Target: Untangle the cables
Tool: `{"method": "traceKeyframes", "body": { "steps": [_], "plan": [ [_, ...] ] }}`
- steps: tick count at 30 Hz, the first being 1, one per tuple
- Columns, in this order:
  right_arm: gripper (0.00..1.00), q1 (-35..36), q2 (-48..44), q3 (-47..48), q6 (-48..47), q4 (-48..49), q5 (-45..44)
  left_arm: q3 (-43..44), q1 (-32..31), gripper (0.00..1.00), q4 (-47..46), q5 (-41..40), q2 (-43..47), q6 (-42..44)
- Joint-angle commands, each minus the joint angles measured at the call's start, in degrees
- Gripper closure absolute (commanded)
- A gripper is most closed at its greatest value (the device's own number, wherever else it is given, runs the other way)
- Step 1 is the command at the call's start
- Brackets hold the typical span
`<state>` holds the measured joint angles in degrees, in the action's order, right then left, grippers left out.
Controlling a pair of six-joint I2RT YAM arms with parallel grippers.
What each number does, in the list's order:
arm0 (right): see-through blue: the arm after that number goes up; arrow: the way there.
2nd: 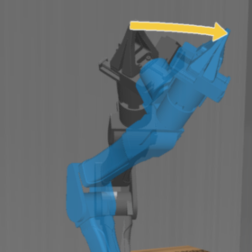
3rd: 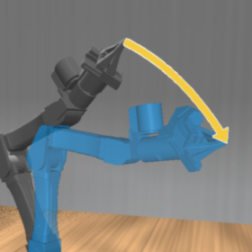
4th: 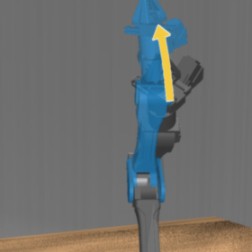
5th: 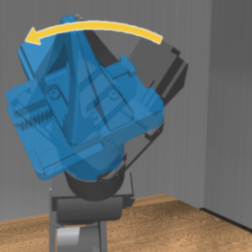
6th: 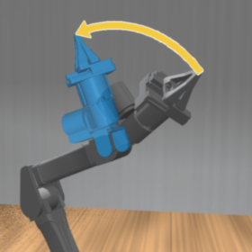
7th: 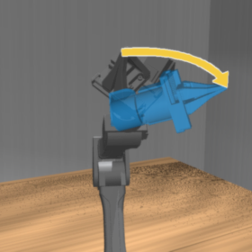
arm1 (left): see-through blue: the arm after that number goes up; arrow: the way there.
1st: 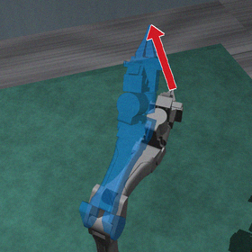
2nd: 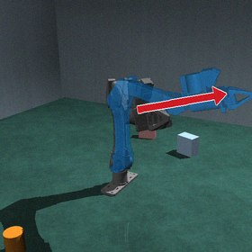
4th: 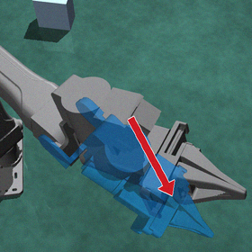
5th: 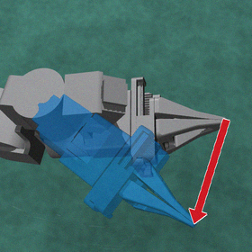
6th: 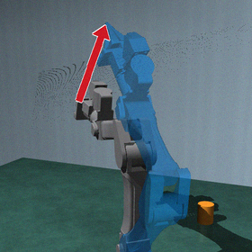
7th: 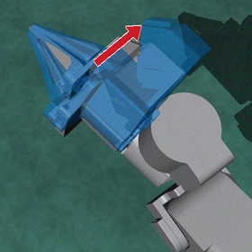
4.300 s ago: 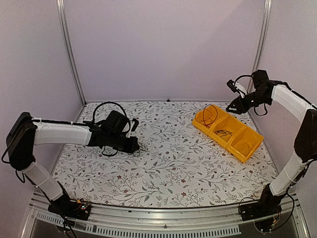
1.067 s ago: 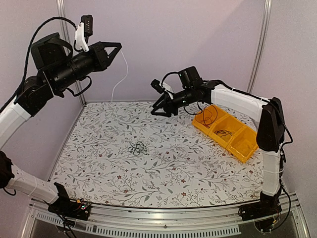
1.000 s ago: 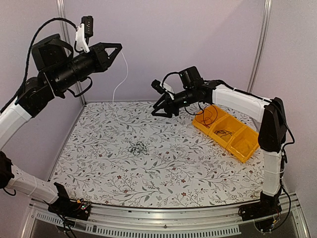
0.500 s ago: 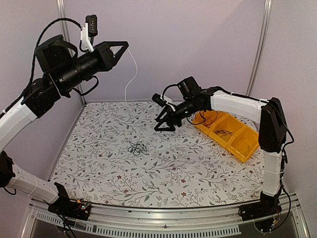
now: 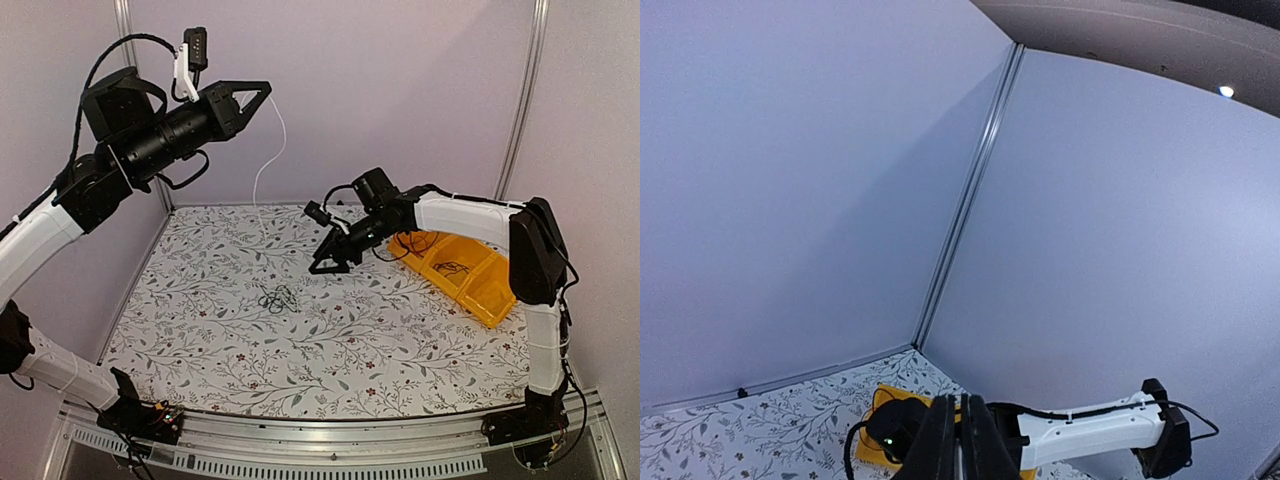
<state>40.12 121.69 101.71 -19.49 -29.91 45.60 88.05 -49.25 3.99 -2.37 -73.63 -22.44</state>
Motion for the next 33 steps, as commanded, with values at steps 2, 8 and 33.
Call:
{"method": "traceKeyframes", "body": {
  "steps": [2,8,33],
  "plan": [
    [0.3,0.31,2.28,0.35,3.08,2.11,2.93,1.12,-0.76,1.0,-2.18,0.36,0.66,-0.91],
    [0.33,0.74,2.99,-0.46,3.75,1.25,13.06,1.27,-0.8,1.0,-2.32,0.52,0.85,-1.79],
    [0.3,0.15,0.57,1.2,-0.08,-0.82,8.97,-0.63,-0.93,1.0,-5.07,1.15,2.27,-3.3]
  ]
}}
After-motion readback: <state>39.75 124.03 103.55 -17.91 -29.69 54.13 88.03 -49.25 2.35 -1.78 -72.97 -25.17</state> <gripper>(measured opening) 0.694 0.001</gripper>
